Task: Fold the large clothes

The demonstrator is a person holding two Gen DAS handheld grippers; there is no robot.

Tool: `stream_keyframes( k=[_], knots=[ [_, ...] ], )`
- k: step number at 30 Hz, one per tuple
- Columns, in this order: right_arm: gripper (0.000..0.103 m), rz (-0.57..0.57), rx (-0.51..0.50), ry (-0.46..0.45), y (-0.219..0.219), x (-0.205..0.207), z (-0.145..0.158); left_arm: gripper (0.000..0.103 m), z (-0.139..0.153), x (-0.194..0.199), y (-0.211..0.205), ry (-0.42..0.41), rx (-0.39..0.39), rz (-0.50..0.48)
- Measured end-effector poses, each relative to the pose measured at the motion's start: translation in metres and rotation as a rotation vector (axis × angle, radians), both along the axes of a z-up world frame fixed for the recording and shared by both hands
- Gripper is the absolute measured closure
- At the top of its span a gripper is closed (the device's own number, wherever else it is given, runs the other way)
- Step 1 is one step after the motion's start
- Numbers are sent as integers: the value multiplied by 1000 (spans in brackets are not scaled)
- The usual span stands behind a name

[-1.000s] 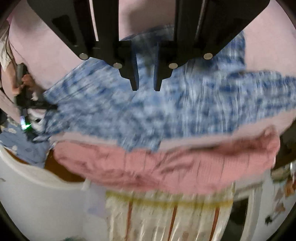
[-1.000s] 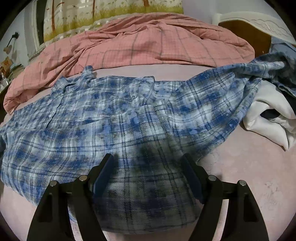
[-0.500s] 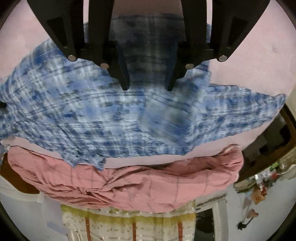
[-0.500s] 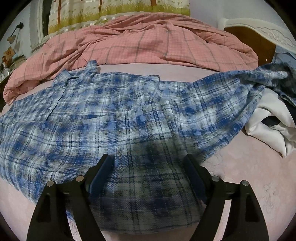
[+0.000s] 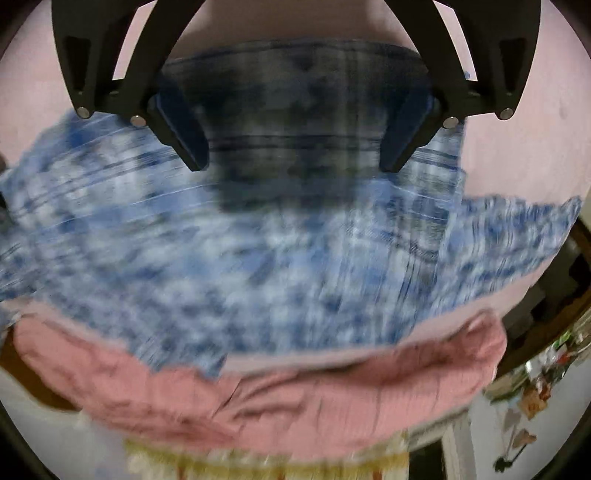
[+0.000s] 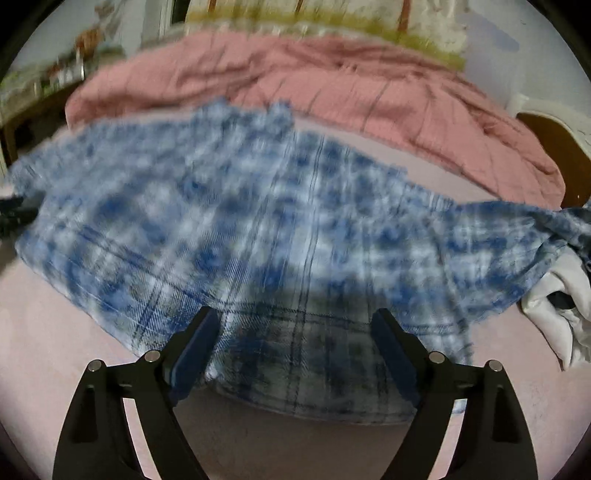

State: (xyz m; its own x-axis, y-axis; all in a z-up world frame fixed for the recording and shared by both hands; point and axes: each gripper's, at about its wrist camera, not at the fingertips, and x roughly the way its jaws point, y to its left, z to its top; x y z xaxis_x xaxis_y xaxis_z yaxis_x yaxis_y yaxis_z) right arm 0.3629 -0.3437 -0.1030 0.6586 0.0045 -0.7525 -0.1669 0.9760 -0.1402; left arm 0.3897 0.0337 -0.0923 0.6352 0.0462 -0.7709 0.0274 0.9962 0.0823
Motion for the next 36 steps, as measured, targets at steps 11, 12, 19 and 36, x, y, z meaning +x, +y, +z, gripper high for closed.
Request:
stream_keyframes(
  k=[11, 12, 19, 36],
  knots=[
    [15, -30, 124, -20, -29, -9, 13, 7, 5, -10, 1, -41, 22, 9],
    [15, -45, 130, -54, -32, -12, 17, 10, 9, -14, 3, -79, 11, -2],
    [15, -129, 268, -125, -63, -11, 33, 26, 61, -72, -31, -386, -111, -224],
    [15, -268, 366, -250, -114, -18, 43, 65, 32, 6, -186, -120, -207, -309]
  ],
)
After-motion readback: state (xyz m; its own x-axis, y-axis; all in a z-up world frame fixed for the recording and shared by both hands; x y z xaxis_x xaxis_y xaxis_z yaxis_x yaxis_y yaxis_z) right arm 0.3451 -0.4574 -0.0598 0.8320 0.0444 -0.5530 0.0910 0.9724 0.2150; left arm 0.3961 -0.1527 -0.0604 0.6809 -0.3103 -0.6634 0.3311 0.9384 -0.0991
